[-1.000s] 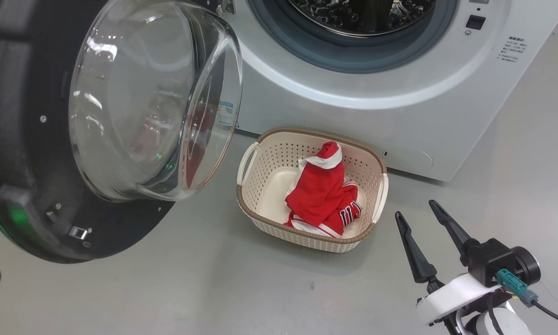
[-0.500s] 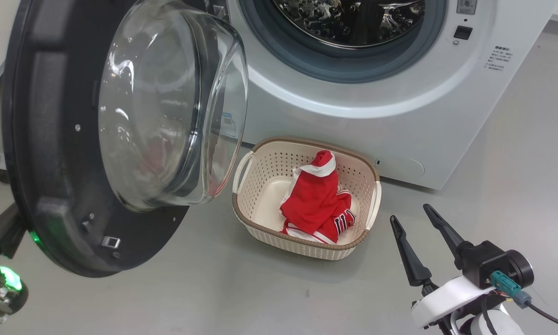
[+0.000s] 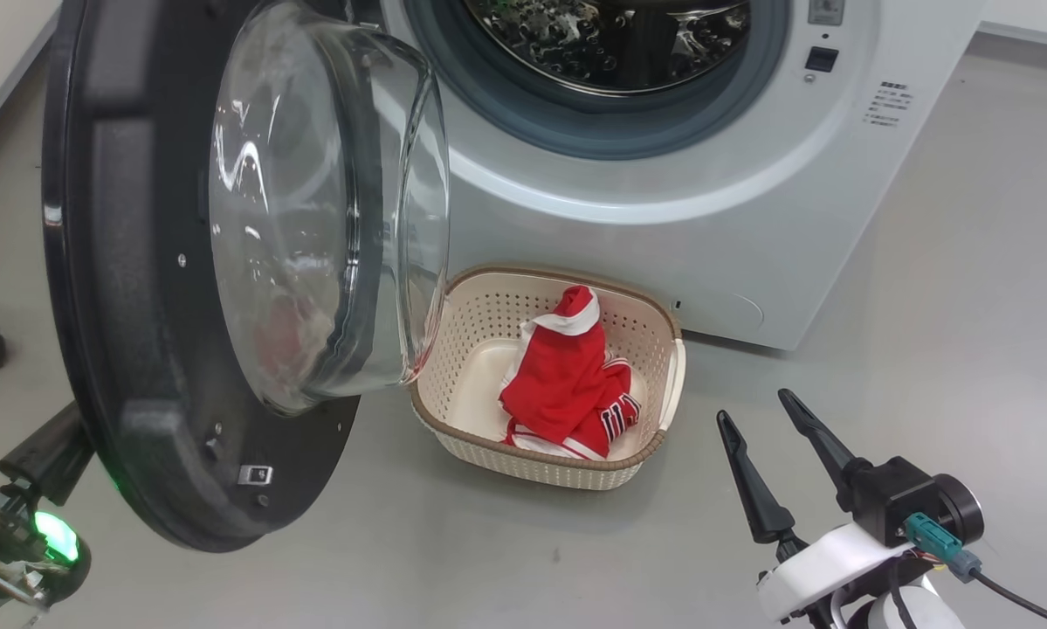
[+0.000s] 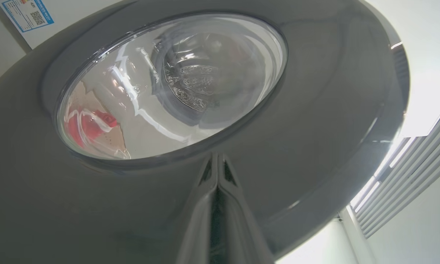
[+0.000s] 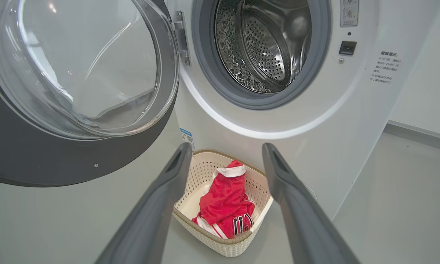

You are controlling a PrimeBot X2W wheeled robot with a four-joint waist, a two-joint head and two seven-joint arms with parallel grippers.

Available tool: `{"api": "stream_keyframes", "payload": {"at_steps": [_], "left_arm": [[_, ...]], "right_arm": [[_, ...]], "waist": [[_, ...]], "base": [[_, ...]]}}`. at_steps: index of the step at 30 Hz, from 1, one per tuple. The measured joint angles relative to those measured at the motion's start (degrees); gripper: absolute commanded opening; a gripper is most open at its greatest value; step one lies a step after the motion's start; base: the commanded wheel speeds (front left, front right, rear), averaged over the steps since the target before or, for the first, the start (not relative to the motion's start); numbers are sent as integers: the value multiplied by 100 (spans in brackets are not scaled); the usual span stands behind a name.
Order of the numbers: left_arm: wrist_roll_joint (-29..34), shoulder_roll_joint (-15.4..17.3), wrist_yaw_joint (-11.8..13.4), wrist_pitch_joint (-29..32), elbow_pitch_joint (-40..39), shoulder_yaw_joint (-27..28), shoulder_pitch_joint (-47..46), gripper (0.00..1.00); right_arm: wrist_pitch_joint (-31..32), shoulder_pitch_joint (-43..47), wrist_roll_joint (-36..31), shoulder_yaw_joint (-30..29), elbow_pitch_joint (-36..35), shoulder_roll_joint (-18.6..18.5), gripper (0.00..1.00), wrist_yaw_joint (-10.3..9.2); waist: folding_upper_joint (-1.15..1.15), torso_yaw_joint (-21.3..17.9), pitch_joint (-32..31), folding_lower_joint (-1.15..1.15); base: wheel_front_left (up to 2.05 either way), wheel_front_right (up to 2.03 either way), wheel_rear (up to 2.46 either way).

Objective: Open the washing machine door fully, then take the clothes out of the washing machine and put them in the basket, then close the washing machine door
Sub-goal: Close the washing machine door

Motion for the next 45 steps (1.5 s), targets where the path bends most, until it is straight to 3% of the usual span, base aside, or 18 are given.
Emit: {"api": "stream_keyframes", "payload": {"at_steps": [16, 40, 45], "left_arm": [[-26, -163, -1, 202, -751, -223, 249, 0], [-34, -281, 18, 263, -1258, -533, 201, 0], [-5, -286, 119, 287, -1354, -612, 93, 0]], "right_arm": [[-81, -86, 52, 65, 83, 130, 100, -1], [-183, -387, 153, 80, 201, 234, 100, -34], [-229, -425, 156, 80, 230, 247, 100, -34]], "waist": [[0, -666, 6, 0], [0, -2036, 327, 0], [0, -2288, 420, 0]], "base": [[0, 0, 0], [0, 0, 0], [0, 0, 0]]}}
